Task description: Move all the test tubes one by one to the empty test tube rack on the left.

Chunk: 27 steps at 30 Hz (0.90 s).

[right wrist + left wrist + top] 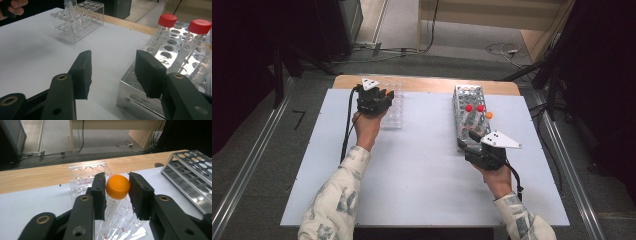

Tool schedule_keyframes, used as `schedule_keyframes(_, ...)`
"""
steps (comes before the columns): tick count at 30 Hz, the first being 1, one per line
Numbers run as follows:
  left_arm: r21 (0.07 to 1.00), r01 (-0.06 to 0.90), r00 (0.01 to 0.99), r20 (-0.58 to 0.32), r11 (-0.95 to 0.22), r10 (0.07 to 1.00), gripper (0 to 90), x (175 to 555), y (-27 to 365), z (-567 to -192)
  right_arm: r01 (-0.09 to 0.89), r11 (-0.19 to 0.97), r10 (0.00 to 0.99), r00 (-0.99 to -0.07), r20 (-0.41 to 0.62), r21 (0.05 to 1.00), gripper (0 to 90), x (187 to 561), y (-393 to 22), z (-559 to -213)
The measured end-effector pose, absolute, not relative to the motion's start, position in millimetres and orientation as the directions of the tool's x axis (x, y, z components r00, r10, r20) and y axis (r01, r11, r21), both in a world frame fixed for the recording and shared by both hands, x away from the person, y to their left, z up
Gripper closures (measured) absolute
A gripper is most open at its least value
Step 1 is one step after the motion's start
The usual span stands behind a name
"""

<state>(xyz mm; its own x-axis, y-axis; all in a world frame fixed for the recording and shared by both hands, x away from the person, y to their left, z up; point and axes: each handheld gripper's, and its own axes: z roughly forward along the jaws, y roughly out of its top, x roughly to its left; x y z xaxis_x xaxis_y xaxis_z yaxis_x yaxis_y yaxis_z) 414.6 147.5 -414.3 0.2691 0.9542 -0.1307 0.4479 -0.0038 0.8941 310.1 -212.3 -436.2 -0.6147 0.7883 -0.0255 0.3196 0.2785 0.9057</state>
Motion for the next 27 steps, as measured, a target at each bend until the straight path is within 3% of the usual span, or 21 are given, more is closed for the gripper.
schedule_keyframes(7, 0.897, 0.442, 0.274, -0.142, 0.007, 0.951, 66.5, 412.6, 148.4, -411.9, 0.32, 0.276, 0.794, -0.607, -0.028, 0.907, 46.2, 311.2, -213.2, -436.7)
schedule_keyframes(13, 0.901, 0.433, 0.296, -0.169, 0.026, 0.94, 60.7, 406.1, 146.9, -411.2, 0.338, 0.256, 0.825, -0.565, -0.022, 0.906, 46.5, 315.0, -218.5, -437.6)
schedule_keyframes(23, 0.903, 0.426, 0.331, -0.22, 0.063, 0.918, 38.1, 382.6, 137.0, -410.8, 0.365, 0.203, 0.875, -0.483, -0.002, 0.909, 45.8, 322.4, -231.2, -437.1)
schedule_keyframes(27, 0.907, 0.42, 0.342, -0.194, 0.035, 0.919, 31.7, 371.1, 131.2, -413.4, 0.374, 0.196, 0.895, -0.446, -0.009, 0.907, 45.3, 325.0, -237.0, -437.1)
